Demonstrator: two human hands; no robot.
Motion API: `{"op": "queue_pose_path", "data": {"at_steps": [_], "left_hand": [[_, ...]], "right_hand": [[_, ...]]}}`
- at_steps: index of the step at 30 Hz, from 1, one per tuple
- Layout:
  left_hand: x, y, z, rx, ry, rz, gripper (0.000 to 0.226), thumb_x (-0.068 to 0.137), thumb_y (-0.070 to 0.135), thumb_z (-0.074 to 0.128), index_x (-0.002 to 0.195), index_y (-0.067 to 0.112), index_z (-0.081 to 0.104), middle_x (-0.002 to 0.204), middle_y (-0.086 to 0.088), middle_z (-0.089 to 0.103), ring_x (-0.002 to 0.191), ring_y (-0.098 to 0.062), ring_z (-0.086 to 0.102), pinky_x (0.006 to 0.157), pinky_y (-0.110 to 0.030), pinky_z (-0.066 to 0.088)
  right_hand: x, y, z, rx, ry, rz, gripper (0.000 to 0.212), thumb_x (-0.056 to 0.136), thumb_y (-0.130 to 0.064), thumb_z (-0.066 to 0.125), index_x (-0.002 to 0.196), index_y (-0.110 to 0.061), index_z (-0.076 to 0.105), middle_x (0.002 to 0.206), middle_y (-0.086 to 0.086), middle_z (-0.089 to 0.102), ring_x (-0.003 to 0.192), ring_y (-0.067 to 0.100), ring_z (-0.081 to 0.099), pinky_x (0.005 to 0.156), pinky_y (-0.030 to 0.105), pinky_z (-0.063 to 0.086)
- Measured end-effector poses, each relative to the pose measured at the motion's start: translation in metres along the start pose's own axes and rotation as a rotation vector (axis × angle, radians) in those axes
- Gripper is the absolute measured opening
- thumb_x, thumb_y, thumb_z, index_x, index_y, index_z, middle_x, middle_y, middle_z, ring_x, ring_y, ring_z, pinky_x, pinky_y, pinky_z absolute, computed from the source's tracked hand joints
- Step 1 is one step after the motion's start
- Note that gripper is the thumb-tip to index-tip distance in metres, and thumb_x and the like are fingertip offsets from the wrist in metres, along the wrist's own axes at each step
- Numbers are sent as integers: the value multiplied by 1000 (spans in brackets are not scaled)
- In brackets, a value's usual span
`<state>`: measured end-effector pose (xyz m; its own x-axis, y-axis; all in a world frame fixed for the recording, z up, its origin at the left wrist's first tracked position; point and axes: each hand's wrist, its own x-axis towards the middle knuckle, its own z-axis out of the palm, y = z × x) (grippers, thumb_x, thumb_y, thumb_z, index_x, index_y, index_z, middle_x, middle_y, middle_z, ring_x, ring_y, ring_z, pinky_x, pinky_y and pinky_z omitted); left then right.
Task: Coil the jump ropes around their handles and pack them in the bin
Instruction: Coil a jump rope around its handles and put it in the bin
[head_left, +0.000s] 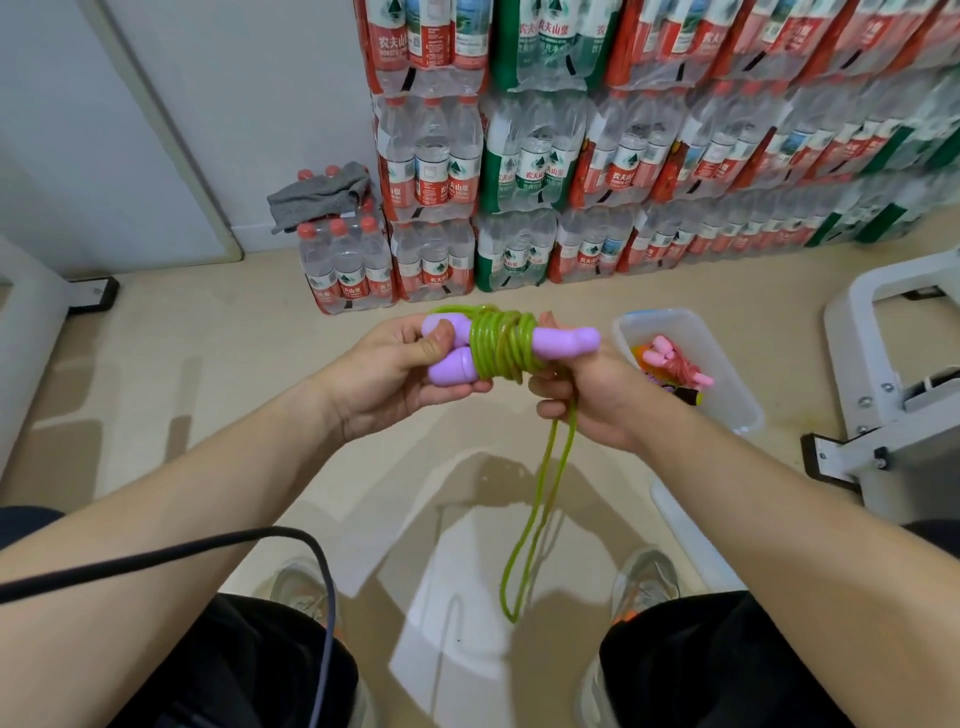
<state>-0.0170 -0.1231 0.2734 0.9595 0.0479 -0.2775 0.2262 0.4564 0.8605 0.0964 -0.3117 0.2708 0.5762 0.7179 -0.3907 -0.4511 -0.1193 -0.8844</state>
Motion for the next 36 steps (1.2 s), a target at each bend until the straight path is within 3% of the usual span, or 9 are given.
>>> {"op": "queue_pose_path", "data": {"at_steps": [3,8,13,22,24,26,29,33,36], "left_hand": [[3,-4,4,-26,141,42,50,89,30,57,130,1,58,99,-15,74,84,-26,75,67,-22,59],[9,-12,6,-34,358,118,32,102,19,54,125,-2,60,103,-20,71,78,-28,75,66,-24,60],[12,-21,7,40,518,167,31,101,18,59,120,-6,59,109,-26,69,75,-29,74,66,-27,60],[16,-20,4,67,695,214,16,101,17,58,104,3,65,103,-20,71,85,-30,72,66,-25,60],[17,-19,-2,100,718,215,15,100,18,62,102,4,65,100,-19,70,87,-31,73,67,-29,61],[19,-22,-8,309,740,261,25,92,27,71,103,6,64,97,-14,71,89,-31,72,71,-39,63],[16,-27,-7,812,719,315,26,86,31,77,96,19,56,85,12,63,81,-10,67,70,-34,60],[15,-25,-2,1004,546,211,33,86,29,78,101,11,56,85,9,64,68,-7,67,63,-24,58],[12,-19,-2,961,335,121,28,85,20,79,99,10,58,88,-4,68,64,-15,72,60,-32,62]], "right_hand": [[3,12,8,-1,102,25,27,107,-35,40,85,-22,48,60,-6,29,47,8,19,44,22,22],[2,34,21,-263,226,-49,30,109,-32,36,101,-25,64,55,-9,28,49,13,26,54,28,34],[-1,34,25,-412,143,0,28,108,-29,34,120,-30,61,64,-1,31,53,19,40,55,33,51],[-5,46,35,-463,162,20,33,108,-28,37,133,-33,58,66,-3,49,52,11,45,59,31,51],[-7,47,37,-665,151,-74,32,107,-27,39,130,-30,61,70,-16,45,64,5,47,67,25,44],[-7,41,36,-873,141,-178,27,105,-26,41,98,-23,67,67,-12,46,70,13,48,67,31,36],[-5,21,31,-1256,158,-229,38,101,-31,44,63,-22,42,66,-2,46,73,29,48,63,36,36],[-5,-3,19,-1629,79,-366,21,93,-36,56,82,-22,66,82,4,66,87,31,59,69,35,43],[-5,-13,10,-1500,-22,-382,18,82,-40,74,84,-27,62,70,-8,72,79,13,61,70,32,47]]}}
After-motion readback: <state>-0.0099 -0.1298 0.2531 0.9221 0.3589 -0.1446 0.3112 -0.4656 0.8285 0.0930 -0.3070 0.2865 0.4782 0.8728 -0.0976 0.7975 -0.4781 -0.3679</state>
